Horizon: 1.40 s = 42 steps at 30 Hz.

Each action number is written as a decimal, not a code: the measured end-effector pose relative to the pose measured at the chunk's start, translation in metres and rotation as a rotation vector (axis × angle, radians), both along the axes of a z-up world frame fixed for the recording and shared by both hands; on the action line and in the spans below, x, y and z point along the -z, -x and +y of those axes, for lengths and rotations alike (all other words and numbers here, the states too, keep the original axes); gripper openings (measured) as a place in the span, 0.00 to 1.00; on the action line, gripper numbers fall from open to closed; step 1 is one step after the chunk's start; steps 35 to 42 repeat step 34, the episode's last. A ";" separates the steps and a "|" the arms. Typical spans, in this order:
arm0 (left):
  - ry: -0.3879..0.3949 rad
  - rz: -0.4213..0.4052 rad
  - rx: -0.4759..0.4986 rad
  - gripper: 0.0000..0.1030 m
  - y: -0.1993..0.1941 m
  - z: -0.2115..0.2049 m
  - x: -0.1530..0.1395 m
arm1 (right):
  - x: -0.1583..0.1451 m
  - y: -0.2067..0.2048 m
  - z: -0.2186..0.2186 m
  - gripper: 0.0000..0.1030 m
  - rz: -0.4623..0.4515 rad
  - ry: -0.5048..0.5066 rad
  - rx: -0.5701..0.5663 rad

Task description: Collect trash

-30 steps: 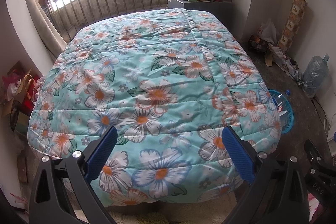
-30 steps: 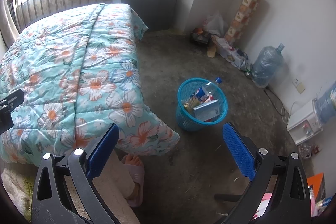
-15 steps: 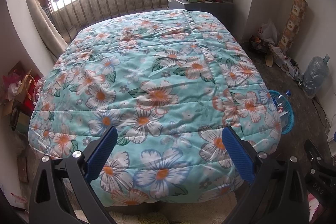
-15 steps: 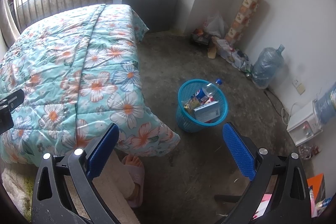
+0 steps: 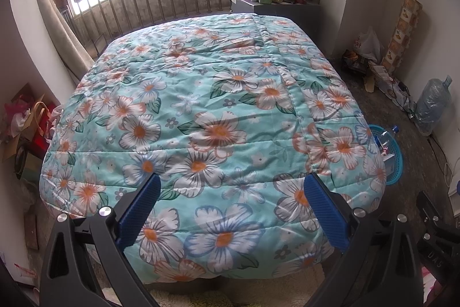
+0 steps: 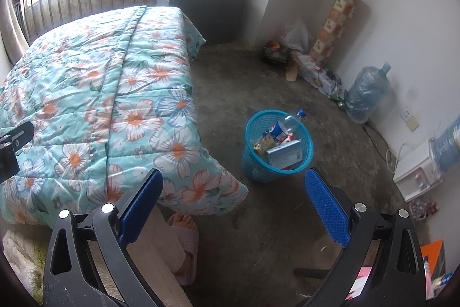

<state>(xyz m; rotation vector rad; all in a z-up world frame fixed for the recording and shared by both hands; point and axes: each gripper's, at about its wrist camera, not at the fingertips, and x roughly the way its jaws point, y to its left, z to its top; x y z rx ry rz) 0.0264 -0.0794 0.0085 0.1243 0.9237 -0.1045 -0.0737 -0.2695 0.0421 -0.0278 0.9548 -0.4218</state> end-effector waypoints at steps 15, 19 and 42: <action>0.001 0.002 0.000 0.95 0.000 0.001 0.000 | 0.001 0.001 0.001 0.92 -0.001 0.000 0.002; 0.000 0.003 0.001 0.95 0.000 0.001 0.000 | 0.001 0.001 0.001 0.92 0.000 0.001 0.002; -0.001 0.004 0.001 0.95 0.000 0.005 0.000 | 0.001 0.001 0.002 0.92 -0.003 0.004 0.002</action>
